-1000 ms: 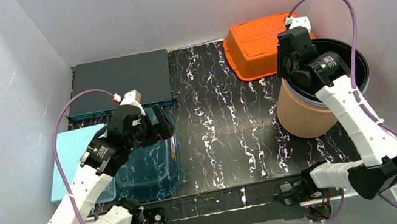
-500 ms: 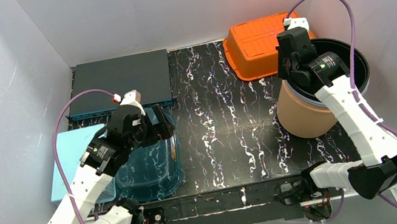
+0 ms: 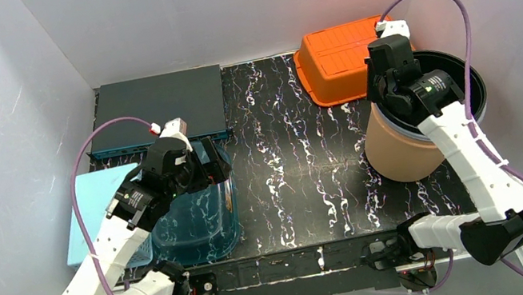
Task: Turn the large container upside down
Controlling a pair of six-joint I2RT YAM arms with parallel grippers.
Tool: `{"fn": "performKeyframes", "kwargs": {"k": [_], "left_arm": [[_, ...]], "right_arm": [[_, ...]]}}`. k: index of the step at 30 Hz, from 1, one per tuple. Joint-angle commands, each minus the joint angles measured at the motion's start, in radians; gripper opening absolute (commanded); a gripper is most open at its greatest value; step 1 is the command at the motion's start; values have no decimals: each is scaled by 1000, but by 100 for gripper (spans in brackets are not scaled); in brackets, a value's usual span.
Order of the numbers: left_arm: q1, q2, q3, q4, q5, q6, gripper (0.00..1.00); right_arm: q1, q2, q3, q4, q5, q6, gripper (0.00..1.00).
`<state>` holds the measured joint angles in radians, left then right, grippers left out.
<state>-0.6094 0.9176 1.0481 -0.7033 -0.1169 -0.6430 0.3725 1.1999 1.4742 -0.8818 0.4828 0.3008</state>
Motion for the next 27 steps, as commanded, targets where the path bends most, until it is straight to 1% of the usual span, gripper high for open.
{"fn": "performKeyframes", "kwargs": {"k": [1, 6, 8, 11, 16, 21, 24, 27], "left_arm": [[8, 4, 8, -1, 10, 8, 98], [8, 3, 5, 0, 13, 8, 98], [7, 3, 3, 1, 14, 8, 98], [8, 4, 0, 3, 17, 6, 98], [8, 4, 2, 7, 18, 4, 98], [8, 4, 1, 7, 17, 5, 98], [8, 4, -3, 8, 17, 5, 98], [8, 3, -5, 7, 17, 7, 98]], "right_arm": [[-5, -20, 11, 40, 4, -4, 21], [-6, -19, 2, 40, 25, -10, 22], [-5, -17, -2, 36, 34, -19, 29], [-5, -12, 0, 29, 39, -23, 32], [-5, -13, -8, 36, 24, -21, 26], [-6, -10, -18, 37, 20, -21, 27], [-7, -13, -28, 42, 15, -18, 21], [-6, -14, -30, 46, 12, -18, 7]]}}
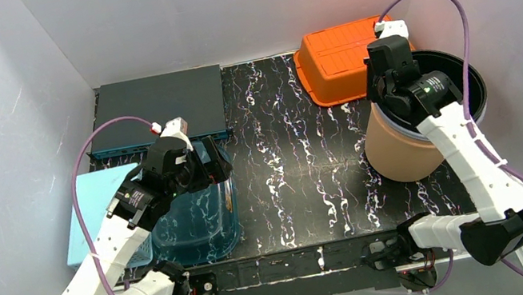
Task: Turn the large container upside down
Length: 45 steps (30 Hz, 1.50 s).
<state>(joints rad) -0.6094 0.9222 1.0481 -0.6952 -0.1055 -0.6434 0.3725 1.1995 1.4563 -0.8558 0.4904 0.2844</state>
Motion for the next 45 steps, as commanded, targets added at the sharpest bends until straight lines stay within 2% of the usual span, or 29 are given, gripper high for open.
{"fn": "performKeyframes", "kwargs": {"k": [1, 7, 14, 24, 32, 36, 42, 45], "left_arm": [[8, -2, -6, -2, 6, 7, 98], [8, -6, -7, 0, 3, 7, 98], [8, -4, -3, 5, 11, 5, 98], [8, 38, 25, 86, 120, -16, 98], [8, 72, 35, 179, 234, -50, 98], [8, 72, 33, 191, 248, -58, 98], [8, 62, 32, 184, 246, -58, 98], [7, 57, 34, 181, 242, -58, 98]], "right_arm": [[-7, -15, -8, 20, 9, -2, 5], [-7, -14, 72, 10, 61, -37, 1], [-7, -18, 139, -5, 109, -80, 1], [-7, -57, 213, 46, 34, -167, 1], [-7, -62, 194, 45, -199, -175, 1], [-7, -70, 150, 85, -366, -156, 1], [-7, -63, 149, 108, -479, -154, 1], [-7, -71, 133, 162, -606, -131, 1]]}}
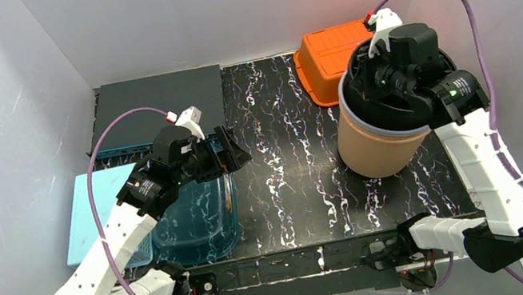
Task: Turn the large container upside down
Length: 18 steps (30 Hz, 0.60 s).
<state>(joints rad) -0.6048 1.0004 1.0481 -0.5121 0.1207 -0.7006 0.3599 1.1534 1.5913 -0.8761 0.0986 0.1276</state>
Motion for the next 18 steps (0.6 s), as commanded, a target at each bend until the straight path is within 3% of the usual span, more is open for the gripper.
{"fn": "performKeyframes", "kwargs": {"k": [1, 11, 18], "left_arm": [[2, -22, 37, -6, 10, 0, 98], [9, -50, 157, -144, -232, 0, 98], [35, 59, 344, -188, -197, -1, 98]], "right_arm": [[5, -26, -6, 201, -271, 37, 1], [26, -28, -98, 376, -604, 107, 1], [188, 6, -101, 394, -647, 43, 1]]}}
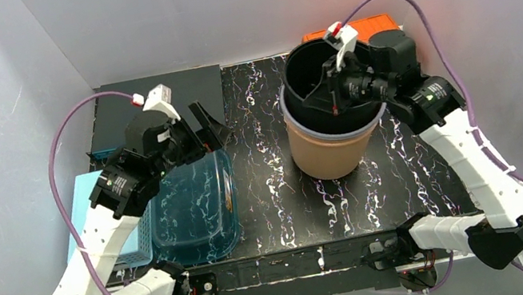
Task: Turn the large container upside down
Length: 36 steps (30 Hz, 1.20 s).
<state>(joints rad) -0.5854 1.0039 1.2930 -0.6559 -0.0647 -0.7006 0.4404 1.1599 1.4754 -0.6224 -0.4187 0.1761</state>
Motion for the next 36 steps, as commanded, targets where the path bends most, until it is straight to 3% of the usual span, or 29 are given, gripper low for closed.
{"fn": "performKeyframes", "kwargs": {"k": [1, 6, 11, 20, 25, 36], "left_arm": [[19, 80, 127, -46, -3, -4, 98], [50, 180, 279, -50, 100, -20, 98], [63, 259, 378, -90, 169, -23, 96], [68, 341, 430, -226, 219, 78, 79], [68, 339, 426, -215, 229, 91, 74], [68, 388, 463, -194, 313, 103, 55]], "right_arm": [[143, 9, 17, 140, -111, -18, 1], [283, 56, 40, 136, -35, -70, 1], [344, 91, 56, 141, -19, -101, 1], [407, 107, 60, 190, 48, -119, 1], [412, 80, 43, 288, 29, -87, 1], [420, 69, 49, 293, -10, -84, 1]]}}
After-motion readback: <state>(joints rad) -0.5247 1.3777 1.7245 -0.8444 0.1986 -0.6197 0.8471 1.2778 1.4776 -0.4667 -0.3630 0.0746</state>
